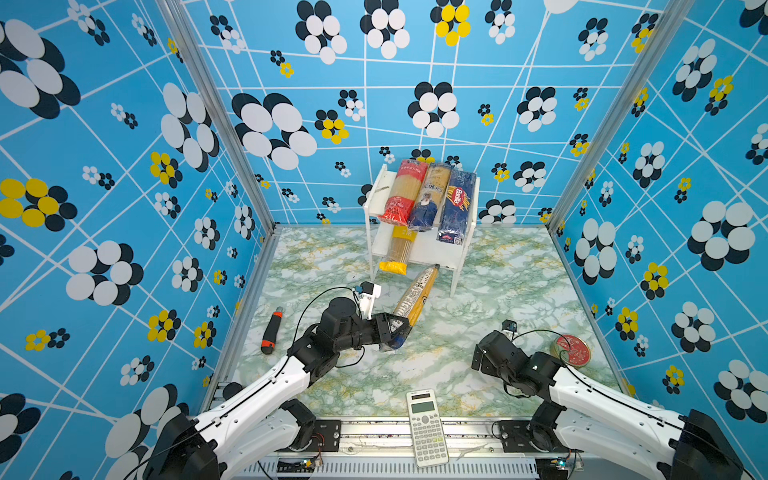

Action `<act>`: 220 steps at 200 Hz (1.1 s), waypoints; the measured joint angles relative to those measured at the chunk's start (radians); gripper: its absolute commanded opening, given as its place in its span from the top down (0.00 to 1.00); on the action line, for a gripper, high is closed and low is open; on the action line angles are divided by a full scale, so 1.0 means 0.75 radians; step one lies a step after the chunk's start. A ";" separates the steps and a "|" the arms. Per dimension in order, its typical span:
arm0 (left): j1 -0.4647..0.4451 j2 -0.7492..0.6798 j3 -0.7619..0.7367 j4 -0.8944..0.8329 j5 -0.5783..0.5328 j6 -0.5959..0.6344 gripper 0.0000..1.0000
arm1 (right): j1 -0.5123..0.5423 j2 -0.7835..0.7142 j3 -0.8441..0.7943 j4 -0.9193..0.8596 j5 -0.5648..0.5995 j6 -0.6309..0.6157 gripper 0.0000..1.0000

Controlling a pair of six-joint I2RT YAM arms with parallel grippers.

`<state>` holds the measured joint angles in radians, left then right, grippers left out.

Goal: Place and organize the pasta boxes and bags onto the shelf
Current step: 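Swing the clear spaghetti bag upright with the left gripper toward the shelf, then carry the upright clear bag with the left gripper into the shelf's lower tier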

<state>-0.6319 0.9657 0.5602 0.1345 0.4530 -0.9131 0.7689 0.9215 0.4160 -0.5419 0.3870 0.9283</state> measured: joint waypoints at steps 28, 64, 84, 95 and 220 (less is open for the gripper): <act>0.000 0.037 0.031 -0.001 -0.073 -0.040 1.00 | 0.000 0.001 0.000 0.000 -0.001 -0.001 0.01; 0.000 0.078 0.082 0.026 -0.118 -0.077 1.00 | 0.000 0.001 0.000 0.001 -0.001 -0.001 0.01; 0.000 0.109 0.122 0.049 -0.116 -0.096 1.00 | 0.000 0.000 0.000 0.005 -0.001 -0.001 0.01; 0.000 0.123 0.135 0.071 -0.115 -0.100 1.00 | 0.000 0.000 0.000 0.010 -0.001 -0.001 0.01; 0.000 0.354 0.189 0.377 -0.115 -0.263 1.00 | 0.000 -0.014 -0.001 0.020 -0.005 -0.001 0.01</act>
<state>-0.6319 1.2312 0.7017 0.4175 0.3664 -1.1103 0.7689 0.9108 0.4156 -0.5266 0.3832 0.9279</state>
